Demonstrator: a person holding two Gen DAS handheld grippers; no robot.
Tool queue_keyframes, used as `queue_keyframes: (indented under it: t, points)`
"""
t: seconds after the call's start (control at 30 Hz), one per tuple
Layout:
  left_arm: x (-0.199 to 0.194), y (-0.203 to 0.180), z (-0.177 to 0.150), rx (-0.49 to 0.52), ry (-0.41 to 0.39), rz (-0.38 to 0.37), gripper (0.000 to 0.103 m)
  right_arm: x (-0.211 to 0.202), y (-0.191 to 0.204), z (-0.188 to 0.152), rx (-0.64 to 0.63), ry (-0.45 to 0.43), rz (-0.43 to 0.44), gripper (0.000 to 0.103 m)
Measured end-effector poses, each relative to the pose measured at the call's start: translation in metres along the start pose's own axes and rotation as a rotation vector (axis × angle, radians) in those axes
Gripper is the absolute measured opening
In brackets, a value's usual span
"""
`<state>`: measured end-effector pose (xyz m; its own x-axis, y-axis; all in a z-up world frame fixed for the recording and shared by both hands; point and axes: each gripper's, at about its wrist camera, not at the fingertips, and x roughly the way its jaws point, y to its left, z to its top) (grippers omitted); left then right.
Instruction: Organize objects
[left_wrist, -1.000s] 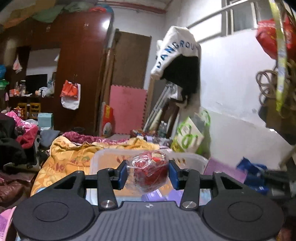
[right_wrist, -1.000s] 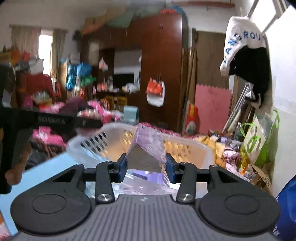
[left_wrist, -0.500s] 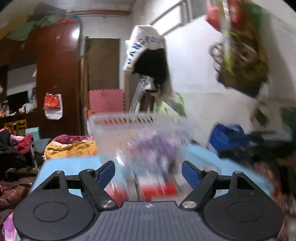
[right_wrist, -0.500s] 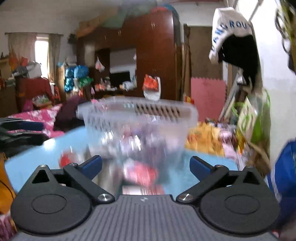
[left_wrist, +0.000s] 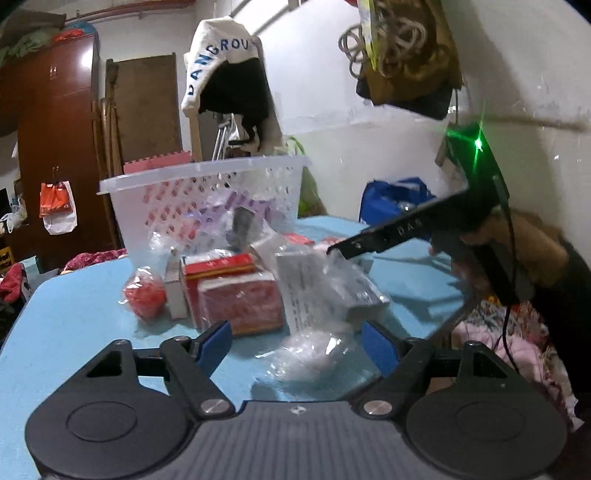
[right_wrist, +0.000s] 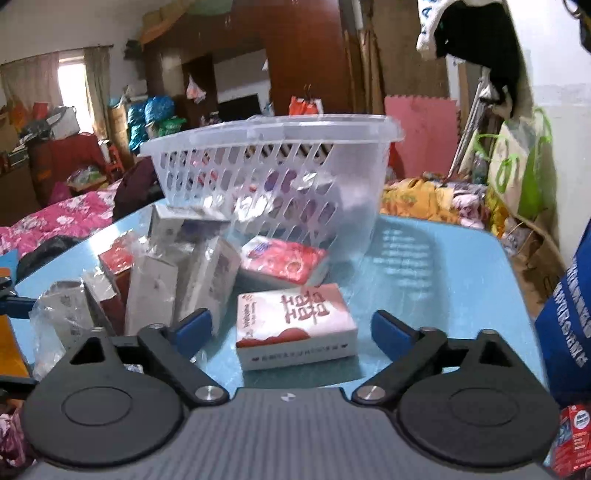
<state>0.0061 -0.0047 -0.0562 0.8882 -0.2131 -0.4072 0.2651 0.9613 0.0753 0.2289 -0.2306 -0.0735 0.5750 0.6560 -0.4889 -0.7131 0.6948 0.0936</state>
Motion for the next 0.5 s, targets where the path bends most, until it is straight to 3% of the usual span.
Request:
queue_keyframes:
  t: [0.2,0.27,0.5]
  points:
    - [0.011,0.000,-0.005,-0.011,0.033,-0.001,0.053,0.006,0.001,-0.002,-0.010,0.048,-0.004,0.085]
    - [0.007,0.000,-0.006,-0.018,0.019,0.002,0.049,0.005,0.001,-0.003,-0.013,0.050,-0.019,0.075]
    - [-0.007,0.013,-0.004,-0.040,-0.026,0.014,0.046,-0.003,0.006,-0.005,-0.033,0.005,-0.038,0.075]
